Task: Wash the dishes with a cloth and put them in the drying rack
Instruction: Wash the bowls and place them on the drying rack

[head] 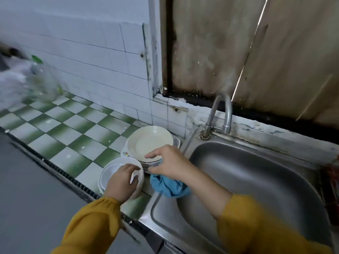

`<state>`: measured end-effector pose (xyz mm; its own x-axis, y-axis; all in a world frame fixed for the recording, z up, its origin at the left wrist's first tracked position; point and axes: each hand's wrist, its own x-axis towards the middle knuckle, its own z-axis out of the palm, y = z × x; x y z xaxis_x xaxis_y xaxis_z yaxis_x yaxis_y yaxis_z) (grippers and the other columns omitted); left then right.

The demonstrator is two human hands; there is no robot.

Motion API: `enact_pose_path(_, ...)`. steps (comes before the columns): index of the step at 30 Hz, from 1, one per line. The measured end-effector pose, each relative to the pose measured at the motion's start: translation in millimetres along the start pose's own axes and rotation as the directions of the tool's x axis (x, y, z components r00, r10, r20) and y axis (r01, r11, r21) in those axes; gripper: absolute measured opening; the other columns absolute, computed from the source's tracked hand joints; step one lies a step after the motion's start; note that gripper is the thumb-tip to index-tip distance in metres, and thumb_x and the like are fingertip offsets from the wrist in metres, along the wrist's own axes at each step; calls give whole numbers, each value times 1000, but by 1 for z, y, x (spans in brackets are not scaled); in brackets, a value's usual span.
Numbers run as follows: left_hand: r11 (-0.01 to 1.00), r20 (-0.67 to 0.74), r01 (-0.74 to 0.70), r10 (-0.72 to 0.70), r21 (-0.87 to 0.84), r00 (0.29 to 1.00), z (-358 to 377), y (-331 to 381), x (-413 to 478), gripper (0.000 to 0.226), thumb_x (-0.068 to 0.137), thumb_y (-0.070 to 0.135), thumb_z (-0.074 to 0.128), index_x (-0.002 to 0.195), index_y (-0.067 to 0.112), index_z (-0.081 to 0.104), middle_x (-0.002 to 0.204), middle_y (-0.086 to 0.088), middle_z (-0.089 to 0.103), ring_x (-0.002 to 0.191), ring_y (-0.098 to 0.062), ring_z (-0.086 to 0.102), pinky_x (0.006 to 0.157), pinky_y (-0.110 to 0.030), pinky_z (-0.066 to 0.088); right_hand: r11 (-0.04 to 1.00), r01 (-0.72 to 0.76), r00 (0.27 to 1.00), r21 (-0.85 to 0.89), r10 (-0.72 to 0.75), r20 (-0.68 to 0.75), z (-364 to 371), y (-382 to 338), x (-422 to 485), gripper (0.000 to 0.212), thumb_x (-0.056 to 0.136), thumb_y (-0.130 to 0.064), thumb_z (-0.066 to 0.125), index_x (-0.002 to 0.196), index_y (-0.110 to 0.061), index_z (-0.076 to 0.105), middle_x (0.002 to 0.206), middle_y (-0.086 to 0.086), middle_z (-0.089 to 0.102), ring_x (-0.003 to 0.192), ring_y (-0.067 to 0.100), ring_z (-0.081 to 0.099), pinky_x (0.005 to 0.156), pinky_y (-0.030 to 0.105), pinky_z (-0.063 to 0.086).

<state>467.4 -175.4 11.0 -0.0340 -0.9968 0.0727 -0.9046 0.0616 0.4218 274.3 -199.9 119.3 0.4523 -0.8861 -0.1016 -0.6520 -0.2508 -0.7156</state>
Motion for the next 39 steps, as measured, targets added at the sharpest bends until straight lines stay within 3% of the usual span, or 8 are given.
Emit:
enact_pose_path(3, 989, 212, 2, -33, 145, 977, -4, -38, 0, 39, 98, 28, 51, 137, 20, 50, 145, 1, 48, 130, -18, 46, 108, -28, 34, 965, 156, 972, -210, -113, 206, 27, -20, 42, 53, 82, -23, 72, 133, -26, 59, 138, 1, 57, 126, 18, 50, 104, 38, 44)
enact_pose_path(5, 980, 307, -56, -6, 191, 952, -7, -57, -1, 46, 98, 35, 51, 143, 23, 43, 153, 3, 38, 136, -16, 40, 110, -24, 28, 867, 300, 909, -398, -134, 394, 46, -27, 68, 60, 82, -24, 71, 138, -32, 53, 142, 2, 52, 128, 22, 48, 101, 42, 45)
enact_pose_path(12, 938, 411, -241, 123, 248, 903, -5, -112, 3, 54, 92, 44, 59, 140, 19, 51, 147, 0, 48, 128, -23, 50, 109, -29, 34, 615, 523, 771, -589, -48, 635, 96, -29, 125, 61, 83, -17, 68, 141, -28, 50, 125, 7, 59, 110, 27, 58, 78, 32, 49)
enact_pose_path(16, 848, 398, -422, 284, 319, 872, 0, -131, 5, 41, 73, 49, 51, 95, 27, 78, 103, 5, 75, 88, -10, 71, 83, -30, 56, 597, 529, 743, -603, 17, 669, 118, -17, 139, 56, 86, -18, 66, 140, -23, 52, 131, 7, 56, 114, 26, 56, 76, 30, 42)
enact_pose_path(22, 790, 397, -561, 445, 248, 802, 7, -143, 8, 33, 78, 42, 42, 75, 31, 72, 71, 16, 68, 66, -8, 64, 87, -29, 44, 612, 504, 731, -610, 74, 678, 128, -4, 144, 60, 86, -15, 66, 143, -24, 48, 140, 7, 50, 120, 27, 54, 86, 33, 45)
enact_pose_path(25, 780, 369, -584, 486, 224, 792, 11, -145, 7, 29, 83, 38, 42, 73, 29, 68, 66, 13, 65, 61, -10, 61, 82, -25, 49, 596, 523, 731, -609, 53, 680, 130, 2, 143, 52, 87, -15, 63, 138, -24, 54, 135, 7, 54, 114, 27, 58, 81, 32, 46)
enact_pose_path(32, 799, 258, -585, 541, 142, 801, 19, -146, 5, 27, 92, 31, 45, 73, 23, 63, 62, 8, 63, 57, -15, 57, 81, -25, 36, 628, 509, 768, -588, -22, 640, 130, 16, 139, 44, 88, -12, 58, 128, -29, 64, 125, 2, 62, 106, 24, 60, 74, 28, 40)
enact_pose_path(39, 840, 141, -542, 533, 26, 834, 20, -141, 5, 15, 78, 26, 55, 73, 17, 66, 63, 5, 61, 58, -15, 56, 76, -20, 39, 680, 501, 790, -536, -105, 604, 124, 28, 130, 20, 87, -20, 61, 104, -23, 72, 103, -2, 70, 92, 21, 62, 73, 31, 46)
